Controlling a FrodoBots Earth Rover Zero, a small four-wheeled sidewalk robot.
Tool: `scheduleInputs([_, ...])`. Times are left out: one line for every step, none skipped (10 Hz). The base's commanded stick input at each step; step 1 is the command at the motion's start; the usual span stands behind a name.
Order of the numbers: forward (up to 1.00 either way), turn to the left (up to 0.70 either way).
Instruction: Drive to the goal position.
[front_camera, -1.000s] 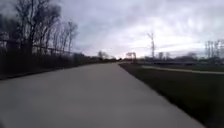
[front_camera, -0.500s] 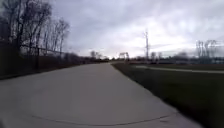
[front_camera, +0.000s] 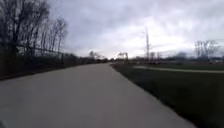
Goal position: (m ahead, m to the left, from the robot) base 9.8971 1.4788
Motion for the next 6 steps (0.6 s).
scheduleInputs([1.0, 0.0])
scheduleInputs([1.0, 0.0])
scheduleInputs([1.0, 0.0])
scheduleInputs([1.0, 0.0])
scheduleInputs([1.0, 0.0])
scheduleInputs([1.0, 0.0])
